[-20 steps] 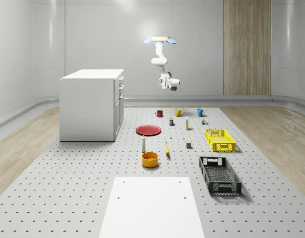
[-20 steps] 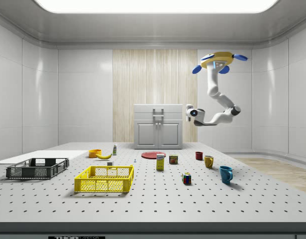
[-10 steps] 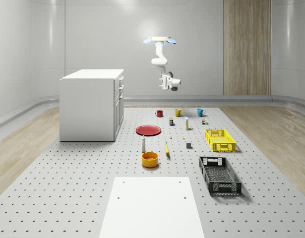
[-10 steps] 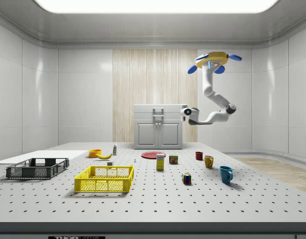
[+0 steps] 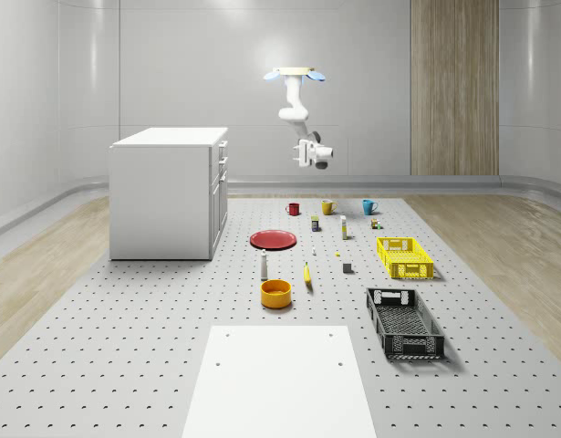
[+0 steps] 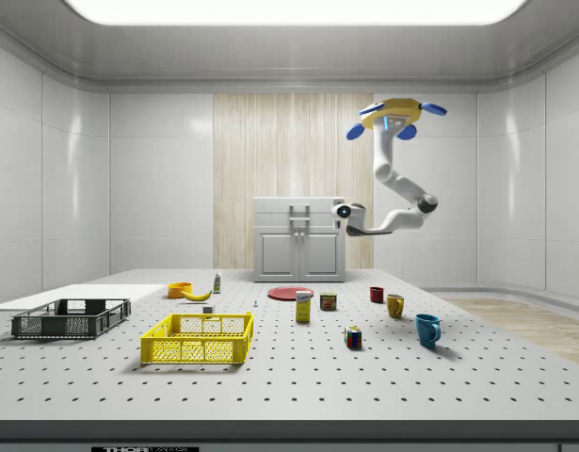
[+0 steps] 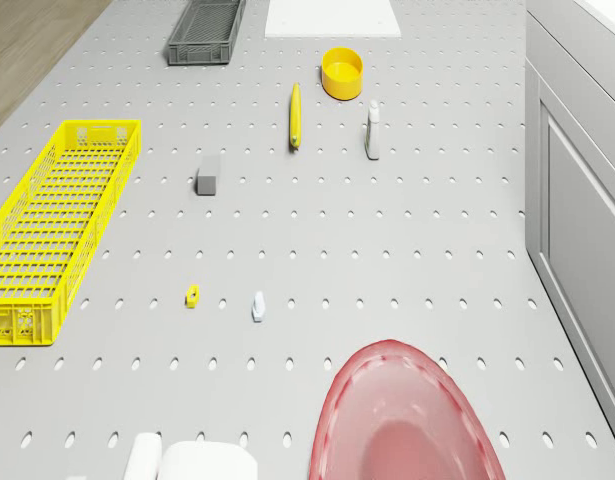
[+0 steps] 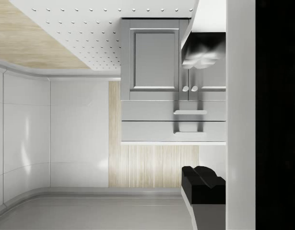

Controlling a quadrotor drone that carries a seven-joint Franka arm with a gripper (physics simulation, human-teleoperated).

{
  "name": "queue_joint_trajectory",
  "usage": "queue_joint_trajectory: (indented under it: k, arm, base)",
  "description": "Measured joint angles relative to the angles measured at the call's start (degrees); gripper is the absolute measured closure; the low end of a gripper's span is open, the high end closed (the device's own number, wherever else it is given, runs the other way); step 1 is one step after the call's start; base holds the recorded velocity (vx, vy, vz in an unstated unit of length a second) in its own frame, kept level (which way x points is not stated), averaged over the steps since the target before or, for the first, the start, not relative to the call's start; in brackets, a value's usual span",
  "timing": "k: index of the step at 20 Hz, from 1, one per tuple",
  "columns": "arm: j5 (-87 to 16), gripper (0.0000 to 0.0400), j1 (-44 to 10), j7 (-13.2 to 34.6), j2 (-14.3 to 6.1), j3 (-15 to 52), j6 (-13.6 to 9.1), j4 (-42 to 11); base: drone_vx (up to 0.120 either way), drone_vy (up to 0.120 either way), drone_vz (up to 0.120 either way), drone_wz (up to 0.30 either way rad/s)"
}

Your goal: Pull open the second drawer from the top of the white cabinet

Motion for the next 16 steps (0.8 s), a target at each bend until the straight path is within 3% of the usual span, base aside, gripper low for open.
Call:
queue_joint_trajectory:
  k: [9,16]
  arm:
    - [-1.6,0.0100,2.7,1.3,-2.3,-1.2,2.3,-0.3]
    - [-2.9,0.0100,4.6,2.4,-4.0,-2.0,4.0,-0.5]
  base:
    - [0.120,0.000,-0.089,0.000]
    - [0.120,-0.120,0.000,0.000]
